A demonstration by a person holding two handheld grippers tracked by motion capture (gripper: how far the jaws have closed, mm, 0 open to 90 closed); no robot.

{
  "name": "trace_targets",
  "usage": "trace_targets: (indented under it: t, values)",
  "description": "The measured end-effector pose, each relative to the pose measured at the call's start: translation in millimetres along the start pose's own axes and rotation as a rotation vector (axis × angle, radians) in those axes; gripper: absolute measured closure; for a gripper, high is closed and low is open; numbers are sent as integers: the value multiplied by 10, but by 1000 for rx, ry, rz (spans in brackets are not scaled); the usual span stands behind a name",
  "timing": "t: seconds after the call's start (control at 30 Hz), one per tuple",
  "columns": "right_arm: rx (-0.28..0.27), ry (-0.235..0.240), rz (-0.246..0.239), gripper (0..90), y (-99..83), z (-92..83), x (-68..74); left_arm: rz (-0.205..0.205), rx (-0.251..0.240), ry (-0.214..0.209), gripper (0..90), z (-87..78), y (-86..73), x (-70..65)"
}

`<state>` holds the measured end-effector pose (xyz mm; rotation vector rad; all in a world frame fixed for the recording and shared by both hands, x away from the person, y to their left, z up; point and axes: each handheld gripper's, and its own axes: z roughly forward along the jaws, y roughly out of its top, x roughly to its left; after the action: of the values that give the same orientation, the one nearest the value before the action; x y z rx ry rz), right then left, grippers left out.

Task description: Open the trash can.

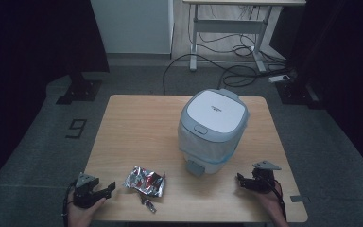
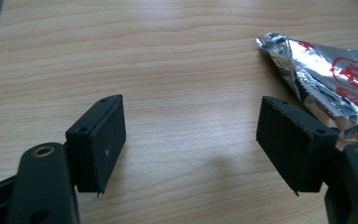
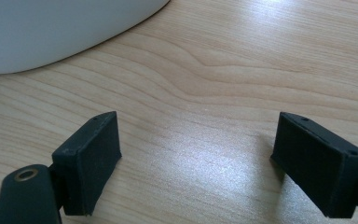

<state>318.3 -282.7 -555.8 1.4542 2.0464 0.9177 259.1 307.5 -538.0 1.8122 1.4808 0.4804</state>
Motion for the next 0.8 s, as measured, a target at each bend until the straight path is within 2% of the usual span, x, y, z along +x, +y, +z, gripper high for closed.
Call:
trace_targets:
  t: [0.13, 0.23, 0.3, 0.5, 0.53, 0.6, 0.63, 0.67, 0.7, 0.73, 0.77, 0.8]
  values:
    - [-3, 0, -7, 151, -11, -14, 16, 1, -2, 2, 253, 4, 14, 32]
    - [-1, 20, 16, 162, -22, -67, 30, 13, 13, 10, 258, 33, 23, 35]
    - [-40, 37, 20, 176, -21, -180, 39, 13, 7, 7, 260, 35, 37, 28]
    - [-102, 61, 23, 245, -24, -374, 41, 30, -17, -15, 261, 28, 83, -25]
    - [-127, 66, 16, 281, -21, -434, 48, 37, -12, -18, 261, 36, 87, -33]
    - [-139, 67, 12, 310, -17, -459, 53, 38, -11, -20, 262, 40, 87, -34]
    - [-152, 71, 5, 347, -13, -480, 58, 38, -8, -22, 261, 44, 87, -34]
    - [-177, 84, -8, 420, 0, -518, 74, 38, -5, -23, 263, 48, 85, -33]
    - [-177, 84, -8, 420, 0, -518, 74, 38, -5, -23, 265, 48, 85, -33]
    - [-196, 100, -25, 481, 14, -546, 96, 39, -2, -23, 266, 48, 82, -29]
    - [-196, 100, -25, 481, 14, -546, 96, 39, -2, -23, 267, 48, 82, -29]
    - [-207, 116, -35, 545, 23, -572, 120, 36, -2, -23, 268, 46, 81, -28]
